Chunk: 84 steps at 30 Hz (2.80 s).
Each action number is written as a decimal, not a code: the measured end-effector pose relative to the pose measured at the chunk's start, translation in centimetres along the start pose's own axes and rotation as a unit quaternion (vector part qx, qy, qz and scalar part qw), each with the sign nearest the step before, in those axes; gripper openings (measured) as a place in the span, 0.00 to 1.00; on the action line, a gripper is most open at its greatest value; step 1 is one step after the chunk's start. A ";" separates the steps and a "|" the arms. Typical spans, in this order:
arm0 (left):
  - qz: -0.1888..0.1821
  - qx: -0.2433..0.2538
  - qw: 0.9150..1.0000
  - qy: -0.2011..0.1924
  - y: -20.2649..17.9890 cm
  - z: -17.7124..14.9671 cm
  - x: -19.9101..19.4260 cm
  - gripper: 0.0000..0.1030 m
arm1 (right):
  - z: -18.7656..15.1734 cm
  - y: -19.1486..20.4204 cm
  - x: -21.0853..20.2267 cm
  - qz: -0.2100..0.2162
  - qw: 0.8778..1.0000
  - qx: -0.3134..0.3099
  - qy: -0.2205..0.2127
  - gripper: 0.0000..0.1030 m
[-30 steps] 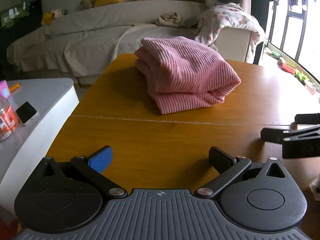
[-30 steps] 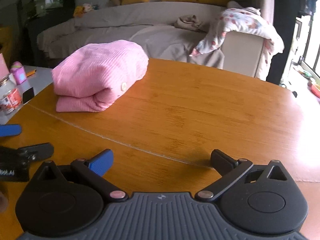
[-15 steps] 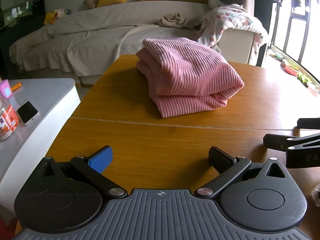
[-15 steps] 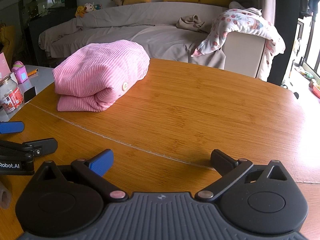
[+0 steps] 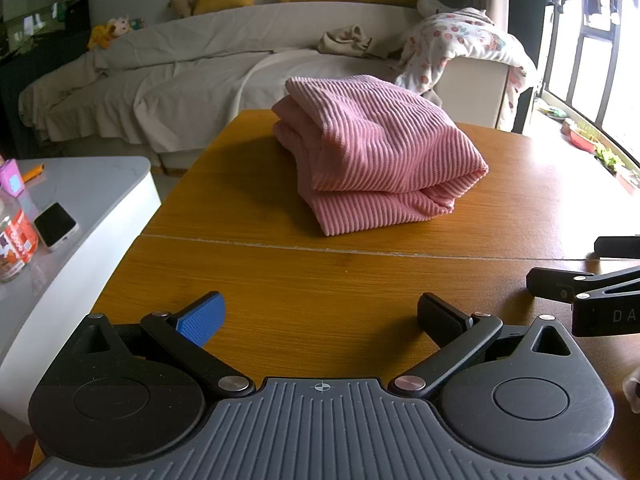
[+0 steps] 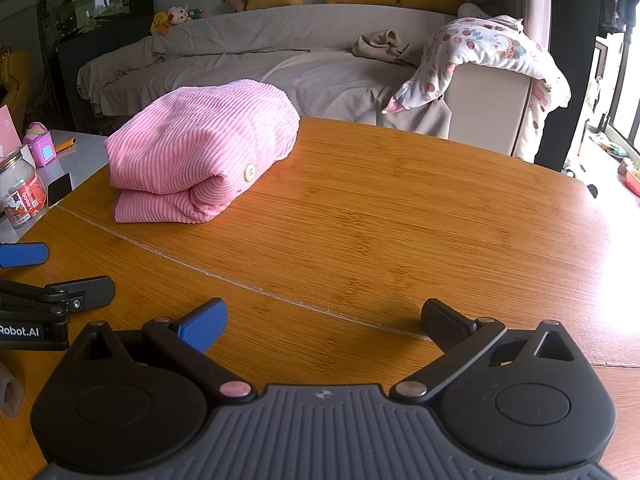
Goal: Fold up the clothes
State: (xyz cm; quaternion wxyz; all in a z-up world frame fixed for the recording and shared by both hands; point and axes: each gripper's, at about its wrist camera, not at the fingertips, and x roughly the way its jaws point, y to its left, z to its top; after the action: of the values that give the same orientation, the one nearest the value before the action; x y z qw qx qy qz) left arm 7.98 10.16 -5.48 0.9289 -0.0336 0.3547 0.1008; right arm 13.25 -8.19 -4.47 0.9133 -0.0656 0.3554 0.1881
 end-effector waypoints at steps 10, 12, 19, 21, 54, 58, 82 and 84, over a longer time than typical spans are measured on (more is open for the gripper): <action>0.055 -0.038 0.998 -0.008 -1.0 -0.5 -0.5 1.00 | -0.2 0.2 0.2 0.014 1.000 -0.015 -0.015 1.00; 0.054 -0.035 0.998 -0.013 -1.2 -0.5 -0.5 1.00 | 0.0 -0.2 0.4 0.018 0.999 -0.016 -0.021 1.00; 0.043 -0.034 0.998 -0.015 -1.2 0.8 1.1 1.00 | 1.1 -0.6 1.6 -0.002 1.000 0.002 -0.024 1.00; 0.045 -0.035 0.998 -0.015 -1.3 1.0 1.3 1.00 | 1.2 -0.6 1.7 -0.004 1.000 0.003 -0.024 1.00; 0.052 -0.042 0.998 -0.014 -1.5 0.8 1.1 1.00 | 1.2 -0.6 1.8 -0.005 1.000 0.003 -0.023 1.00; 0.052 -0.042 0.998 -0.014 -1.6 0.8 1.1 1.00 | 1.2 -0.6 1.8 -0.005 1.000 0.003 -0.023 1.00; 0.053 -0.042 0.998 -0.014 -1.6 0.8 1.0 1.00 | 1.2 -0.6 1.8 -0.006 1.000 0.003 -0.023 1.00; 0.053 -0.042 0.998 -0.014 -1.6 0.8 1.0 1.00 | 1.2 -0.6 1.8 -0.005 1.000 0.003 -0.023 1.00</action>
State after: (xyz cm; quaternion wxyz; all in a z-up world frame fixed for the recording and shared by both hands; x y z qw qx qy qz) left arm 9.53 8.89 -5.60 0.9251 -0.0520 0.3382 0.1646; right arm 15.43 -7.88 -4.79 0.9225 -0.0601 0.3343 0.1833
